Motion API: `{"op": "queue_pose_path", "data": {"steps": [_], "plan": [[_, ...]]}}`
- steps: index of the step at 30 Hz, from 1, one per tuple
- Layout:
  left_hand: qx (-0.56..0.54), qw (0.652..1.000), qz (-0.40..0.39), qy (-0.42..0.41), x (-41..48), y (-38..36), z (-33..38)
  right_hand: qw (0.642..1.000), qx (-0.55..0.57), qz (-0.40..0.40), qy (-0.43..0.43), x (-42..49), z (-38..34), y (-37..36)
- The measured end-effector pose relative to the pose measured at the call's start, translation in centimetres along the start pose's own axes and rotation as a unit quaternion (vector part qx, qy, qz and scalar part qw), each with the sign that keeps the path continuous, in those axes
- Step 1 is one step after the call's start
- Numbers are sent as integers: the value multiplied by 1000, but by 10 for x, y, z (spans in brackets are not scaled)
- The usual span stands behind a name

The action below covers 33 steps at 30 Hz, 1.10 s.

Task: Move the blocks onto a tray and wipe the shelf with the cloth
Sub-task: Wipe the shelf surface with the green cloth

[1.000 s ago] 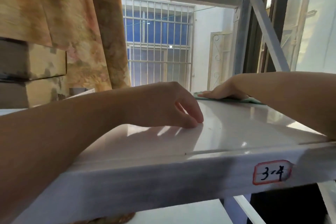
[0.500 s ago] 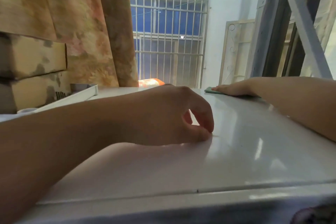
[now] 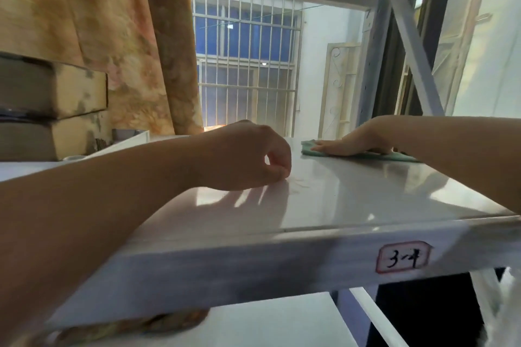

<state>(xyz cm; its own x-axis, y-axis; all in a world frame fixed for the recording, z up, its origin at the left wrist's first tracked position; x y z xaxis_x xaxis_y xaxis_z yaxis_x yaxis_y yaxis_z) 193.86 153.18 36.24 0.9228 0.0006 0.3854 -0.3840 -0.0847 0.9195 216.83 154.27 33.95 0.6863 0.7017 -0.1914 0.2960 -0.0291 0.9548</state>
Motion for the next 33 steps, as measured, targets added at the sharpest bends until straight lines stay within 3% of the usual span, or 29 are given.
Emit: {"op": "queue_pose_path", "data": {"steps": [3,6,10,14,22,28,33], "plan": [[29,999,30,-6,-4,6,-1,998,-12,-61,30,-17,-7,-18],[37,999,33,-5,-6,10,-1,986,-109,-121,31,-52,-4,-39],[31,997,64,5,-8,25,-1,977,-102,-137,124,-95,-11,-54],[-2,995,101,-5,-9,38,10,971,-96,-110,188,-126,-22,-65],[-38,995,86,13,-31,50,16,959,-112,-91,244,-190,-95,-91],[-74,990,65,102,-92,60,-16,944,-88,-91,304,-234,-159,-111],[-129,980,96,116,-105,67,-21,937,-88,1,338,-253,-211,-126]]}}
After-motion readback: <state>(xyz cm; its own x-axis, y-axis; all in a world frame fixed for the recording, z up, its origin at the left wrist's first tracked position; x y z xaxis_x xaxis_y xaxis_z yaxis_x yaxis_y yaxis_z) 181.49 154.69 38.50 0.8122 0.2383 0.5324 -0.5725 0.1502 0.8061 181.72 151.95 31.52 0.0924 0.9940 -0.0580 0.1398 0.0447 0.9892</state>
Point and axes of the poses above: each hand's wrist, its own x-axis towards the middle knuckle, its own y-axis out of the back of the hand, z = x × y, the point moved 8 cm from there along x, towards the middle knuckle, and after that the axes turned 13 degrees about -y, right-handed, at the moved point
